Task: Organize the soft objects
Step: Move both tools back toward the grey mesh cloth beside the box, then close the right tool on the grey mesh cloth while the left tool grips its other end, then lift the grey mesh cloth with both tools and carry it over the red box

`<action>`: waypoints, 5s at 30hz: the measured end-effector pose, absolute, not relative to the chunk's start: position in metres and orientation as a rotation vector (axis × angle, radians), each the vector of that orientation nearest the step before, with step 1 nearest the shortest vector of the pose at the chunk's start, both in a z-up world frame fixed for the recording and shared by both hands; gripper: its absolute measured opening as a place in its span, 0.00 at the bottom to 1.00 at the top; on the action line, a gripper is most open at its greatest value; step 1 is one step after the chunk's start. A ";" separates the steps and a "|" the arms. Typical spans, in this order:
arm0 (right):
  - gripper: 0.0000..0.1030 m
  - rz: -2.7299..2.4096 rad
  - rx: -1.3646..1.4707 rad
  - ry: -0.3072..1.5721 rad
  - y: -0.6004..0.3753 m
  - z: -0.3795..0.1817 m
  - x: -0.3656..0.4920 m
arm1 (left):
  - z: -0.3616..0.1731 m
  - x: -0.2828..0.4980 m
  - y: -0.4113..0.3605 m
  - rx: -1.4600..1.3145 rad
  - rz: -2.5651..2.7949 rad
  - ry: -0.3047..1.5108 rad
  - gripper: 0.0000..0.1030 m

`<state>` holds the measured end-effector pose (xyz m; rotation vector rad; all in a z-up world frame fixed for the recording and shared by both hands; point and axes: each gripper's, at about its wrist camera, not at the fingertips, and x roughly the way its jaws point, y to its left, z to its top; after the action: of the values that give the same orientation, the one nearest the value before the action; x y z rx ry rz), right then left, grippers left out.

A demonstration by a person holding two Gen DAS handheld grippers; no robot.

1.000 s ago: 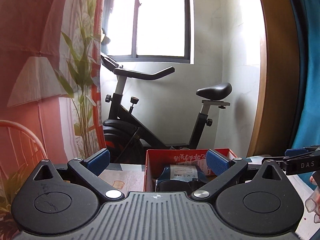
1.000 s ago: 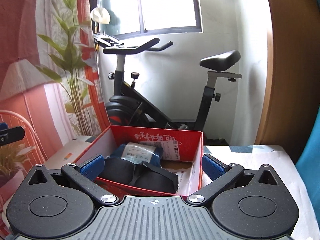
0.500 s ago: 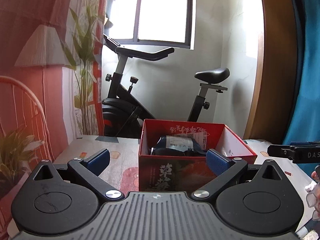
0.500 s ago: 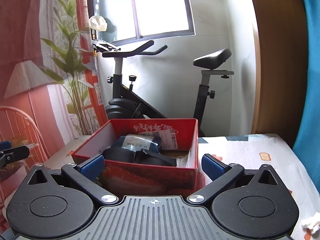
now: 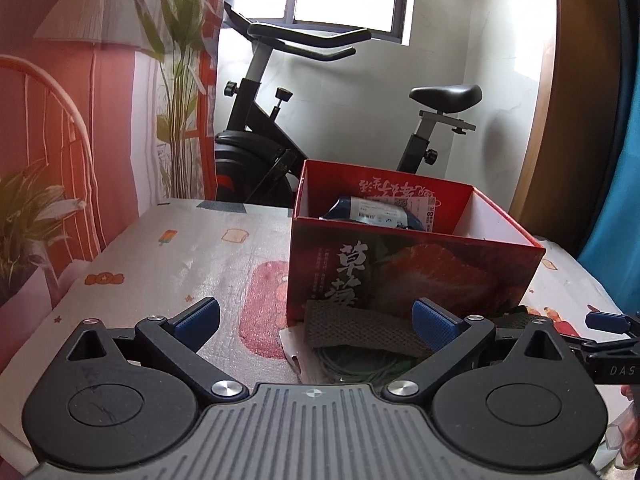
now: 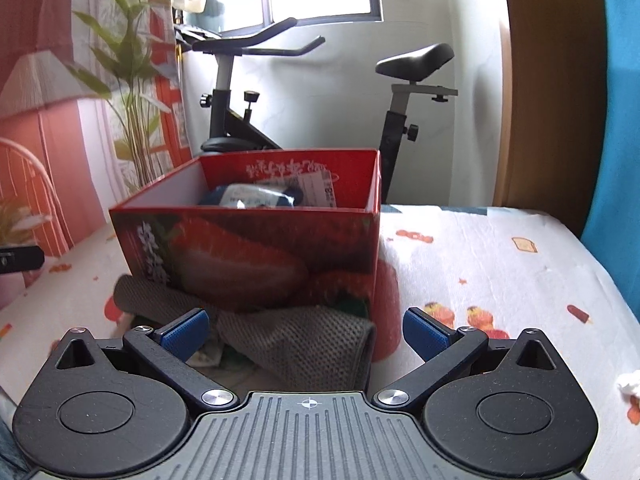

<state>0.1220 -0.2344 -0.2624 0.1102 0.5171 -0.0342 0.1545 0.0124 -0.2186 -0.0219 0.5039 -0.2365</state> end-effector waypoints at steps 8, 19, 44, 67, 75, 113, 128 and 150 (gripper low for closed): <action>0.94 -0.008 0.063 0.532 -0.223 -0.288 0.126 | -0.238 0.163 0.012 -0.037 -0.236 0.576 1.00; 0.86 -0.028 0.020 0.478 -0.228 -0.299 0.136 | -0.249 0.183 0.012 -0.083 -0.259 0.632 0.99; 0.64 0.019 0.155 0.552 -0.256 -0.334 0.155 | -0.294 0.266 -0.026 -0.129 -0.298 0.740 0.64; 0.52 0.057 0.161 0.577 -0.248 -0.329 0.144 | -0.272 0.194 -0.012 -0.068 -0.282 0.663 0.13; 0.52 0.126 0.104 0.577 -0.224 -0.320 0.130 | -0.282 0.180 0.005 -0.120 -0.241 0.694 0.13; 0.12 0.177 0.149 0.445 -0.228 -0.283 0.113 | -0.254 0.158 0.035 -0.273 -0.272 0.558 0.12; 0.11 0.201 0.111 0.316 -0.234 -0.186 0.161 | -0.149 0.203 0.008 -0.189 -0.332 0.280 0.12; 0.11 0.053 0.079 0.622 -0.261 -0.217 0.291 | -0.210 0.329 -0.066 -0.053 -0.453 0.657 0.12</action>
<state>0.2914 -0.2614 -0.2174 0.0793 0.6217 0.0531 0.3287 -0.0660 -0.2101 -0.0530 0.6566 -0.4525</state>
